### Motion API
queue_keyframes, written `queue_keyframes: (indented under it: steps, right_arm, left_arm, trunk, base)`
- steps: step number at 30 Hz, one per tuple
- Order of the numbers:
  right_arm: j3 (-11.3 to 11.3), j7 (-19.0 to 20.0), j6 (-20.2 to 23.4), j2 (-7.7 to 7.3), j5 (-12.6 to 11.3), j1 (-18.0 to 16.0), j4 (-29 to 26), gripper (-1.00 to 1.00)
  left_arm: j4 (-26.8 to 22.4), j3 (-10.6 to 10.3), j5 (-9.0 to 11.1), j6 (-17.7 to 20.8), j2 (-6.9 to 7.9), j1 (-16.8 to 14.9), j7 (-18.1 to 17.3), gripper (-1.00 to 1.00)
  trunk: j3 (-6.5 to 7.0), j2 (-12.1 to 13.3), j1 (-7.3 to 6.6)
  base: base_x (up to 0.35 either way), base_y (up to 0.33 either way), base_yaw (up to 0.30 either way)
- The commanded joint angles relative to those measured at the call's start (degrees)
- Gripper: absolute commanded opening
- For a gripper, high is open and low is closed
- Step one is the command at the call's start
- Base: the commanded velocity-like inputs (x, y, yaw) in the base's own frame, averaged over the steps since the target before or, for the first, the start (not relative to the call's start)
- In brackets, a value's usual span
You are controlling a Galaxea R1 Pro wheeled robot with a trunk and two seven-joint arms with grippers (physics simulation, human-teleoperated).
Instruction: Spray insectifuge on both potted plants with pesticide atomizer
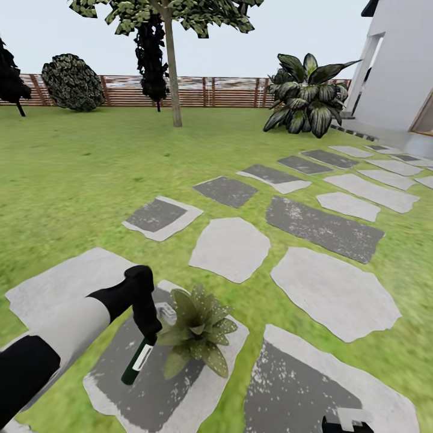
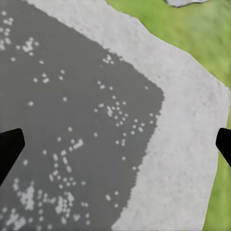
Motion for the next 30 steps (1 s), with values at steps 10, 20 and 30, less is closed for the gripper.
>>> queue_keyframes:
  steps: [10,20,30]
  right_arm:
    - [-0.4,-0.2,-0.1,0.0,0.5,-0.1,0.1,1.0]
    - [-0.4,-0.2,-0.1,0.07,0.6,-0.1,0.0,1.0]
    - [-0.4,-0.2,-0.1,0.08,0.5,-0.1,0.0,1.0]
  left_arm:
    - [0.0,-0.1,-3.8,0.9,-3.35,-3.2,-0.7,-1.0]
    - [0.1,-0.1,-4.2,0.9,-0.4,-4.3,-0.6,-1.0]
    - [0.0,0.2,-9.1,1.3,-0.77,-4.2,0.0,-1.0]
  trunk:
    - [-0.05,0.0,-0.01]
    - [-0.05,0.0,-0.01]
    - [-0.05,0.0,-0.01]
  base:
    - [0.003,0.002,0.0]
    - [0.0,0.0,0.0]
    - [0.0,0.0,-0.216]
